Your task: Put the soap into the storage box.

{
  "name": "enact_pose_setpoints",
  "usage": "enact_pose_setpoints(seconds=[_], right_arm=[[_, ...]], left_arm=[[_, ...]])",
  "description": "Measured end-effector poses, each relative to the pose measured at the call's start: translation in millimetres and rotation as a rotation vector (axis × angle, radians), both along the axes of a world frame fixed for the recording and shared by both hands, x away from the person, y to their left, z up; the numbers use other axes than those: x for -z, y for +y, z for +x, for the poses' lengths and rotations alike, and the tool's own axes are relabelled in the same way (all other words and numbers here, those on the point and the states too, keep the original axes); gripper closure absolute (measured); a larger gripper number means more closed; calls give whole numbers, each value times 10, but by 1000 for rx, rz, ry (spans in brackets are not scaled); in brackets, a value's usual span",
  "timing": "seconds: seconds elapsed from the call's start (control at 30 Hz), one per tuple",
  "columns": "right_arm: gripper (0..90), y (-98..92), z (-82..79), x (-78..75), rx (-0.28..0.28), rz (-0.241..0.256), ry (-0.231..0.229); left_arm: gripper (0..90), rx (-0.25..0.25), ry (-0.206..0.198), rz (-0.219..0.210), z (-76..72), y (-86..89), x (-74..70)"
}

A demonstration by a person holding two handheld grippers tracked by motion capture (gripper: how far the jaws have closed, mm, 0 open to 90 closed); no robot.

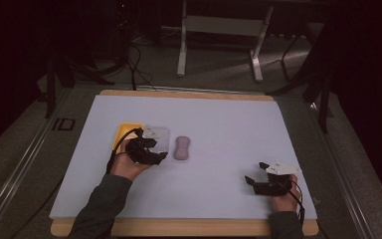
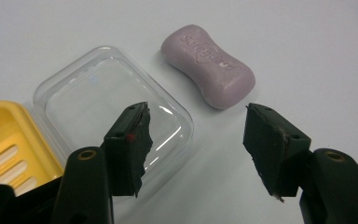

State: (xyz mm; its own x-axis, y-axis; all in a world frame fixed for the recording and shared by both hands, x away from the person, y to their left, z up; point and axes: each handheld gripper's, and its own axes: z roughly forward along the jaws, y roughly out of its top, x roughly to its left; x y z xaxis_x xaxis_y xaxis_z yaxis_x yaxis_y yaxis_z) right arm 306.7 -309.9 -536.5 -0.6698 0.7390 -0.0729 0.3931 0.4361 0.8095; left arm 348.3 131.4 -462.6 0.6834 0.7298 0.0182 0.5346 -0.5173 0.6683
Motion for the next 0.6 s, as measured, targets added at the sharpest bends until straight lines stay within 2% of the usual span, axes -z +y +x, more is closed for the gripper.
enact_pose_setpoints(seconds=[0.23,0.6], right_arm=[[199,4,2,1,-2,-4,-2],[194,8,3,2,-3,-7,2]], left_arm=[[396,-31,5,-12,44,-4,-34],[381,-41,7,-24,119,-50,-49]])
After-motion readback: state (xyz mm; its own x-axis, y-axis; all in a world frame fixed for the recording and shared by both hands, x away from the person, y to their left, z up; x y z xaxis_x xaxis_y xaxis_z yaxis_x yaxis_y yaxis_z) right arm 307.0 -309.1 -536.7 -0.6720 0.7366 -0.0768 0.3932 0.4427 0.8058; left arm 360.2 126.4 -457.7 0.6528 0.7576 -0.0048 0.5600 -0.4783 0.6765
